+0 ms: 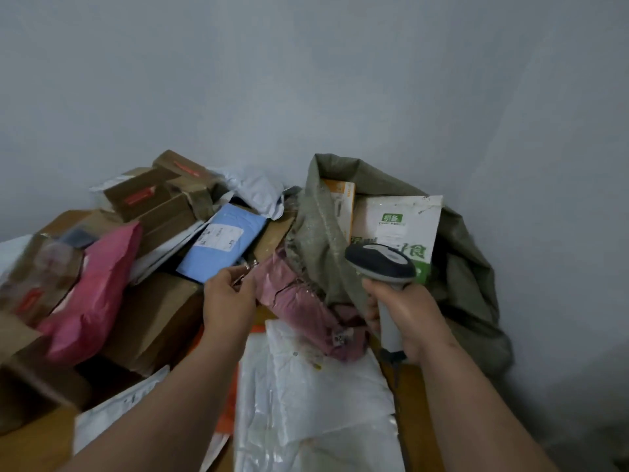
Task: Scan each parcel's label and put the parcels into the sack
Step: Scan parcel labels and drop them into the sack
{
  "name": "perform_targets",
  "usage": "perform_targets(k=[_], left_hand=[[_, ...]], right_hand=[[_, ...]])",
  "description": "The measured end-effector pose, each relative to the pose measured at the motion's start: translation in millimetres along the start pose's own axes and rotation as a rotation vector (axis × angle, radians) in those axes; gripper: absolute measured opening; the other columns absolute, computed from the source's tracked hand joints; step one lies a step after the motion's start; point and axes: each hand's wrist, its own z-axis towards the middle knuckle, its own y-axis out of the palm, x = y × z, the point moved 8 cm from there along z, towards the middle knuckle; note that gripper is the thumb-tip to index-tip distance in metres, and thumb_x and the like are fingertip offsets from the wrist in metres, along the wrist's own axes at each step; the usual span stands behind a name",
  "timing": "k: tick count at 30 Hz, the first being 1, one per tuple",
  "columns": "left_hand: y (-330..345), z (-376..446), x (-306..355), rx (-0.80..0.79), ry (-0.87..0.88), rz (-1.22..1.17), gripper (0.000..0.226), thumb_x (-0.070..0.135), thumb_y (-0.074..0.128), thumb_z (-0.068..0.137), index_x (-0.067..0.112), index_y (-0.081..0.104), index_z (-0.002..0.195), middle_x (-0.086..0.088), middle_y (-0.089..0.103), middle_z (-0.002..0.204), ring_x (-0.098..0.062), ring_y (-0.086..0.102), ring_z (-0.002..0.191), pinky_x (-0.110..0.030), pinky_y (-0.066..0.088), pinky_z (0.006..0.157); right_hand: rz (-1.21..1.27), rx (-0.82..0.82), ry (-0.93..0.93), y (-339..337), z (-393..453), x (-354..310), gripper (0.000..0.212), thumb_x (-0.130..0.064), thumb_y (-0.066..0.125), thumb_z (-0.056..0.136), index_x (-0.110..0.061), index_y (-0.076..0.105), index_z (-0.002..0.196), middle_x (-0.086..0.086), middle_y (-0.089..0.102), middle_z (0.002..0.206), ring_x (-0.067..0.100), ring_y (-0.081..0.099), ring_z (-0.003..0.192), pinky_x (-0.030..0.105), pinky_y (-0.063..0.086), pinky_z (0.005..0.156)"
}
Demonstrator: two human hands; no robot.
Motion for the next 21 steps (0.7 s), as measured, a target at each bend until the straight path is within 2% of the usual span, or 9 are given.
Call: perform_targets(k=[3, 7, 10, 12, 15, 19, 21], left_hand=[[-52, -6, -26, 0.029, -0.004, 0.042, 0.015, 0.021, 0.061, 0.095, 0.016, 0.065, 0.109, -0.007, 0.067, 0.107, -0.013, 0.063, 0.082, -0.024, 0.043, 0.062], [-117, -12, -72, 0.030, -0.118, 0.122, 0.018, 0.020, 0.063, 0.093, 0.012, 0.065, 0.109, -0.012, 0.067, 0.105, -0.028, 0.064, 0.089, -0.034, 0.049, 0.072], [-160, -22, -115, 0.039, -0.267, 0.175, 0.032, 0.024, 0.065, 0.093, 0.010, 0.061, 0.121, -0.012, 0.064, 0.110, -0.030, 0.062, 0.094, -0.036, 0.051, 0.077], [-185, -32, -144, 0.060, -0.363, 0.207, 0.041, 0.022, 0.064, 0.094, 0.007, 0.056, 0.131, -0.014, 0.061, 0.118, -0.031, 0.060, 0.096, -0.039, 0.051, 0.083], [-212, -52, -182, 0.092, -0.509, 0.209, 0.045, 0.018, 0.064, 0.094, 0.008, 0.050, 0.136, -0.017, 0.057, 0.124, -0.026, 0.054, 0.089, -0.034, 0.045, 0.076], [-225, -67, -218, 0.099, -0.642, 0.175, 0.057, 0.014, 0.065, 0.094, 0.005, 0.042, 0.144, -0.020, 0.053, 0.136, -0.032, 0.055, 0.104, -0.036, 0.042, 0.078], [-225, -69, -232, 0.101, -0.688, 0.130, 0.052, 0.009, 0.064, 0.093, 0.003, 0.044, 0.141, -0.021, 0.056, 0.134, -0.027, 0.058, 0.094, -0.031, 0.045, 0.071]], right_hand=[[-0.071, -0.079, 0.047, 53, -34, 21, 0.023, -0.026, 0.080, 0.084, -0.006, 0.072, 0.076, 0.007, 0.070, 0.059, 0.021, 0.066, 0.054, 0.032, 0.055, 0.056], [-0.099, -0.192, 0.073, 113, -70, 56, 0.019, -0.025, 0.078, 0.086, -0.007, 0.072, 0.085, 0.002, 0.069, 0.060, 0.018, 0.070, 0.057, 0.030, 0.054, 0.056], [-0.123, -0.290, 0.105, 149, -96, 82, 0.017, -0.025, 0.077, 0.086, -0.009, 0.073, 0.091, 0.002, 0.070, 0.063, 0.016, 0.071, 0.060, 0.026, 0.054, 0.053], [-0.164, -0.343, 0.134, 169, -106, 97, 0.019, -0.027, 0.077, 0.086, -0.011, 0.072, 0.095, 0.005, 0.072, 0.071, 0.018, 0.072, 0.066, 0.028, 0.055, 0.057], [-0.246, -0.406, 0.167, 191, -112, 115, 0.020, -0.029, 0.077, 0.086, -0.013, 0.071, 0.097, 0.008, 0.073, 0.083, 0.023, 0.073, 0.075, 0.034, 0.055, 0.066], [-0.284, -0.466, 0.210, 213, -114, 137, 0.027, -0.032, 0.077, 0.086, -0.014, 0.070, 0.105, 0.006, 0.074, 0.086, 0.018, 0.073, 0.072, 0.029, 0.054, 0.063], [-0.283, -0.478, 0.226, 223, -113, 147, 0.037, -0.036, 0.077, 0.085, -0.016, 0.066, 0.114, 0.005, 0.074, 0.096, 0.018, 0.075, 0.079, 0.032, 0.058, 0.069]])
